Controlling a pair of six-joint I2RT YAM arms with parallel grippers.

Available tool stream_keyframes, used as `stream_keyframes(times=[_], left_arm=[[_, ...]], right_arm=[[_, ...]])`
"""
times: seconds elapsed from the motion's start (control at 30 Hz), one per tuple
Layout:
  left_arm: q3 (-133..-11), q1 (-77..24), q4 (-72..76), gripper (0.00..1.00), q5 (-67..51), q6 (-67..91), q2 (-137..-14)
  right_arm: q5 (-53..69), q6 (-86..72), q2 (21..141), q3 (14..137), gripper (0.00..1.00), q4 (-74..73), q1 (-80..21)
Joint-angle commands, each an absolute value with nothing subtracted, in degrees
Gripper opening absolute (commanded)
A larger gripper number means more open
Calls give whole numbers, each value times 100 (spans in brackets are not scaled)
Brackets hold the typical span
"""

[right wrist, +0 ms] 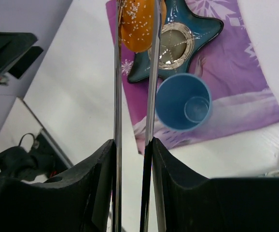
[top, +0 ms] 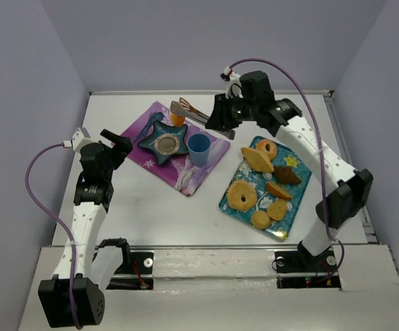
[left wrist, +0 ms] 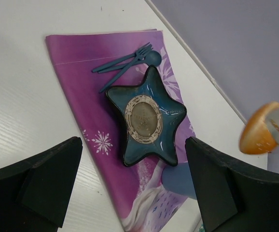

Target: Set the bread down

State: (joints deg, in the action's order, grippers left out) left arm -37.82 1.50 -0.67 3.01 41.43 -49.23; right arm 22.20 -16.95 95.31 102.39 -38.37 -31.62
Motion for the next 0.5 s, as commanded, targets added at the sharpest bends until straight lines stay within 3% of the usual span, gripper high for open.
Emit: stream_keyframes(times=[0.0, 0.27, 0.37, 0.4, 0.47], left_arm=[[-3691, 167, 35, 99, 211, 4210, -4834], [-3700, 167, 18, 99, 255, 4210, -4799], [-3700, 167, 18, 99, 290, 4175, -4816], [-3691, 176, 9, 99, 307, 4175, -4825], [-3709, 167, 9, 99, 325, 4157, -4860]], right_arm=[[1959, -1248, 10553, 11187, 7, -3471, -3436], [1696, -879, 12084, 12514, 7, -4061, -3771], [1565, -818, 12461, 12902, 18, -4420, -3823], [1486, -809, 12515, 12946, 29, -4551, -3823], [1398, -800, 12542, 12946, 39, -4597, -3823]])
